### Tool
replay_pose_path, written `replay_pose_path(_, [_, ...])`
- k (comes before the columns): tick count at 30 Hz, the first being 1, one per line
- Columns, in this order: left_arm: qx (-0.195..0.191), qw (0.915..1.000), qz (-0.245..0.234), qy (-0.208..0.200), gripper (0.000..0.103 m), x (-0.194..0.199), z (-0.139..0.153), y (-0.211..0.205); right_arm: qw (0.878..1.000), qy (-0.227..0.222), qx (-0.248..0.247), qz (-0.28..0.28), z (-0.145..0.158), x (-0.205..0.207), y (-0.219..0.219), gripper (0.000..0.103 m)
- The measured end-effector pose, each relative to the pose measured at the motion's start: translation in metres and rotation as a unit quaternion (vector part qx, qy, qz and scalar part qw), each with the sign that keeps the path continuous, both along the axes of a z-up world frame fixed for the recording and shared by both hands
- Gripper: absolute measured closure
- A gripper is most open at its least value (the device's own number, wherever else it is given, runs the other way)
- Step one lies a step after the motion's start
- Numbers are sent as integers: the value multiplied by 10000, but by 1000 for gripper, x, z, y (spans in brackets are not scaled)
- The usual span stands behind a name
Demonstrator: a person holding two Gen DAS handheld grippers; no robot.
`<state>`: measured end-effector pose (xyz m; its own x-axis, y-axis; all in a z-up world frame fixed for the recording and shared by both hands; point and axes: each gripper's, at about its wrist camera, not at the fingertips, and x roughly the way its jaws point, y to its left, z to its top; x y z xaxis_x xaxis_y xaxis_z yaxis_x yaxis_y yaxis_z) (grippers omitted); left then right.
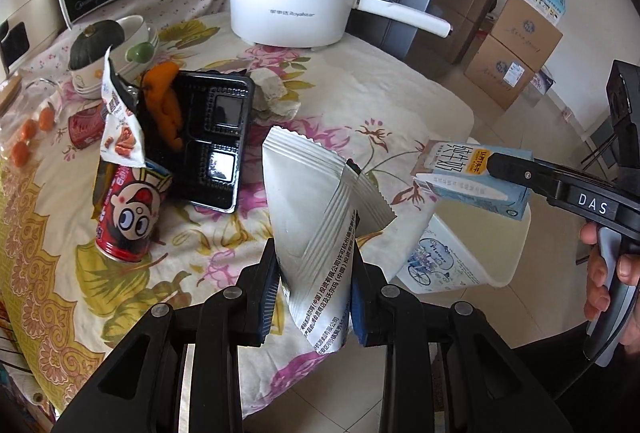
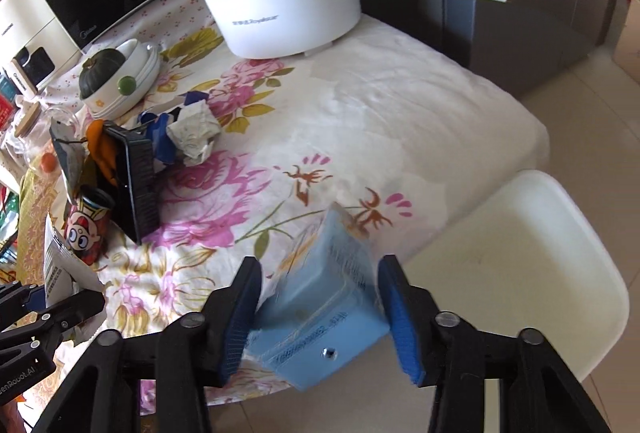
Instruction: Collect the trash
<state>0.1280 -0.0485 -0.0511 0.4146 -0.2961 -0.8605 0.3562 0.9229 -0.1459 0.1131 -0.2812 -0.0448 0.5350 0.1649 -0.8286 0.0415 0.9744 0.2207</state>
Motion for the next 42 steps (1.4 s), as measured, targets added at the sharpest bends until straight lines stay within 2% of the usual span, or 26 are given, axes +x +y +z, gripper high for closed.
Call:
replay_pose_path(3, [10, 9998, -214, -26, 71, 0, -1, -26, 10000, 36, -34, -35, -4, -4, -18, 57])
replay_pose_path(4, [25, 9996, -281, -38, 71, -1, -2, -34, 10000, 51, -65, -31, -6, -5, -21, 66])
replay_pose_path(5, [42, 9994, -338, -46, 71, -1, -4, -40, 9998, 99, -175, -32, -7, -4, -24, 96])
replay_pose_path(6, [51, 9992, -381, -52, 71, -2, -5, -47, 9995, 150, -262, -28, -10, -4, -28, 99])
replay_pose_path(7, [53, 9991, -415, -52, 71, -1, -6, -54, 9995, 174, -241, -59, -12, -5, -33, 96])
replay_pose_path(12, [107, 9982, -595, -24, 71, 1, -14, -78, 9981, 307, -430, -316, -23, -4, -59, 96])
replay_pose_path(16, [115, 9975, -702, 46, 71, -1, -21, -89, 9977, 385, -104, -556, -26, -9, -78, 95])
replay_pose_path(18, [114, 9971, -743, 81, 71, -6, -22, -86, 9978, 401, 82, -522, -29, -16, -80, 88])
replay_pose_path(20, [171, 9967, -784, 111, 71, -12, -22, -79, 9976, 581, 148, -359, -39, -27, -74, 54])
replay_pose_path(22, [247, 9961, -842, 83, 71, -20, -20, -67, 9967, 798, 147, 7, -57, -42, -59, 39])
replay_pose_path(23, [283, 9959, -859, 67, 71, -24, -18, -60, 9954, 925, 56, 225, -68, -49, -49, 36])
replay_pose_path(27, [391, 9956, -840, 110, 71, -37, -18, -27, 9844, 1473, -346, 896, -132, -71, -3, 31])
replay_pose_path(32, [391, 9963, -706, 296, 71, -48, -26, 10, 9652, 2242, -159, 1334, -228, -91, 58, 31])
replay_pose_path(36, [486, 9958, -718, 299, 71, -55, -28, 31, 9567, 2565, 49, 1375, -283, -104, 107, 31])
replay_pose_path(42, [616, 9955, -633, 341, 71, -59, -35, 60, 9595, 2616, 216, 1025, -338, -110, 170, 26])
